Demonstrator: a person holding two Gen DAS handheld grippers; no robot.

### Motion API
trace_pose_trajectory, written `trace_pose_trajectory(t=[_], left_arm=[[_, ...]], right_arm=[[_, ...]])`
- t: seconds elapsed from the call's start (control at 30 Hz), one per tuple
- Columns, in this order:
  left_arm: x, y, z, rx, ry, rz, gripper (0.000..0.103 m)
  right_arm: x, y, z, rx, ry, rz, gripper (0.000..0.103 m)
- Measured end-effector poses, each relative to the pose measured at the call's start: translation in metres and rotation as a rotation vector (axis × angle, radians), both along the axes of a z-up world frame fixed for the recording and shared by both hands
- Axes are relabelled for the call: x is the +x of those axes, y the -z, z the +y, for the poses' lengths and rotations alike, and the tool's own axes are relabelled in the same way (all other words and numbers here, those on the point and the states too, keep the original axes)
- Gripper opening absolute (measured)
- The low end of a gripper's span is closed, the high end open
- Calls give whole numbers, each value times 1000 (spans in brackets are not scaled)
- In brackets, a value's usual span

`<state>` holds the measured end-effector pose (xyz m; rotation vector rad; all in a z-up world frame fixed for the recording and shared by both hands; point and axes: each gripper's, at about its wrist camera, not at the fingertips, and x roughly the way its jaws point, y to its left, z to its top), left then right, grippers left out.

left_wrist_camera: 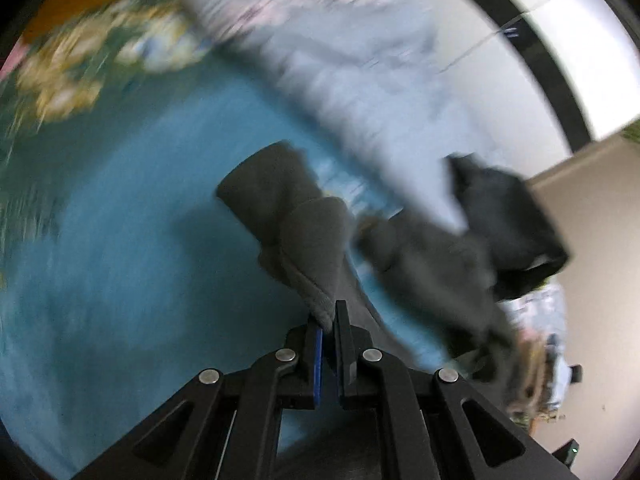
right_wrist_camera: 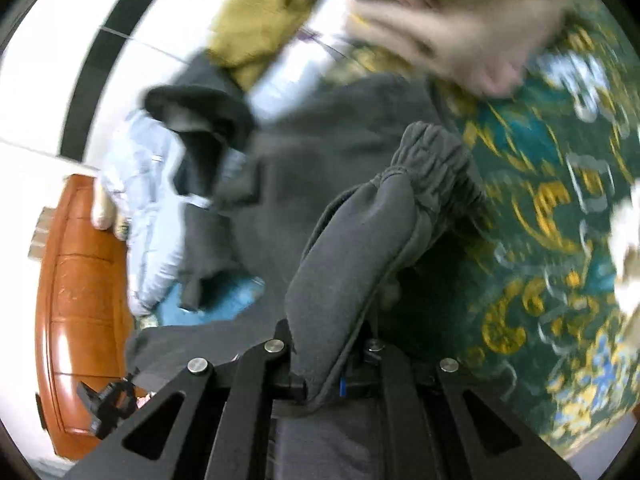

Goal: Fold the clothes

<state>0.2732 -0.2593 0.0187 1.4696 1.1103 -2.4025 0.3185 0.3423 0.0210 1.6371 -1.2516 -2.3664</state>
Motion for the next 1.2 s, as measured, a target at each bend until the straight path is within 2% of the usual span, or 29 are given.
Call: trace_pose_trajectory(t=[0.07, 0.13, 0.37, 0.47, 0.53, 0.6, 0.63, 0.73, 0.83, 1.03, 1.2], left_arm=[[12, 24, -4, 25, -25, -58, 5], [18, 33, -7, 57, -40, -74, 5], [17, 29, -13, 82, -32, -64, 9], [19, 25, -14, 104, -32, -62, 10], [23, 22, -21, 82, -56, -72, 19], [27, 18, -28, 59, -79, -81, 34], [29, 17, -31, 48, -91, -86, 45], [35, 11, -44, 17, -131, -99, 48], [30, 5, -48, 19, -136, -92, 48], [-33, 16, 18, 135, 2, -86, 56], [-88, 33, 74, 236, 93, -106, 60]], right_arm=[[4, 8, 1, -13, -2, -12, 10], [4, 9, 2, -14, -14, -11, 11], [3, 10, 3, -7, -33, -26, 13], [9, 10, 8, -10, -32, -29, 23], [16, 7, 16, -2, -18, -27, 35], [22, 6, 25, -2, 5, -28, 44], [25, 5, 31, 0, 19, -28, 47], [31, 2, 48, 12, 58, -31, 53], [37, 2, 64, 20, 100, -43, 53], [51, -2, 91, 74, 201, -81, 53], [47, -15, 89, 123, 200, -56, 53]])
